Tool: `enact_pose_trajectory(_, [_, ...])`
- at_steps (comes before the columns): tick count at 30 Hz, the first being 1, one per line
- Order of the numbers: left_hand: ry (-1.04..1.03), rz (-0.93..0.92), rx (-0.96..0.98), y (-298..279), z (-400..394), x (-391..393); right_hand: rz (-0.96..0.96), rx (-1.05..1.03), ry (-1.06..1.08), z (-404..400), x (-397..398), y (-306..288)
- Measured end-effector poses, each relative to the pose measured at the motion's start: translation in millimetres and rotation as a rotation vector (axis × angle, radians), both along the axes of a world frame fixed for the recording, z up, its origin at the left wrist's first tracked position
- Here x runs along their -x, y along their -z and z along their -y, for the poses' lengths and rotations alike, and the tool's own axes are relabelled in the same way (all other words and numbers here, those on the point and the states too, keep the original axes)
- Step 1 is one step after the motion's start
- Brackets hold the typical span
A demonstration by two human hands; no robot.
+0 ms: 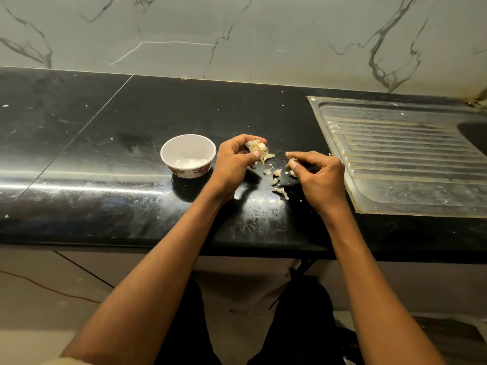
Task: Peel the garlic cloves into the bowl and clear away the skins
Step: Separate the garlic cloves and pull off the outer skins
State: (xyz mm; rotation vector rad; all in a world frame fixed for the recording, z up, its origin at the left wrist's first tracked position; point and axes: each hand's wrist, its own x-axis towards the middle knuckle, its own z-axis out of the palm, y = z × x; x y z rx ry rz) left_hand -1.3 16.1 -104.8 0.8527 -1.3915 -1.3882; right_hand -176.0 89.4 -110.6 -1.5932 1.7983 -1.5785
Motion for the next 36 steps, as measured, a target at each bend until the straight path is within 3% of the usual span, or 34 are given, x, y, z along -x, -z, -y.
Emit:
enact_pose_trajectory(4, [-0.004, 0.007, -0.009, 0.7, -0.3, 0.7, -0.090, -0.047, -0.010, -15.0, 3.4, 3.7])
enact_pose_trajectory(12, [-0.023, 0.002, -0.016, -1.2, -1.6, 1.0, -0.008, -0.053, -0.019, -17.4, 4.5, 2.3])
enact_pose_trajectory(23, [-0.017, 0.018, -0.014, 1.3, 0.1, 1.2, -0.344, 0.079, 0.015, -21.6, -1.3, 2.2])
enact_pose_trajectory(29, [-0.013, 0.003, -0.010, 3.8, 1.5, 1.4, -0.526, 0.019, -0.146, -25.9, -8.3, 4.2])
enact_pose_trajectory(34, [-0.016, -0.007, -0.011, 3.9, 2.4, 1.2, -0.577, 0.041, -0.139, -23.8, -9.1, 7.6])
enact_pose_trajectory(36, [-0.023, -0.008, -0.008, 3.5, 2.6, 1.5, -0.500, 0.080, -0.102, -23.8, -11.3, 3.1])
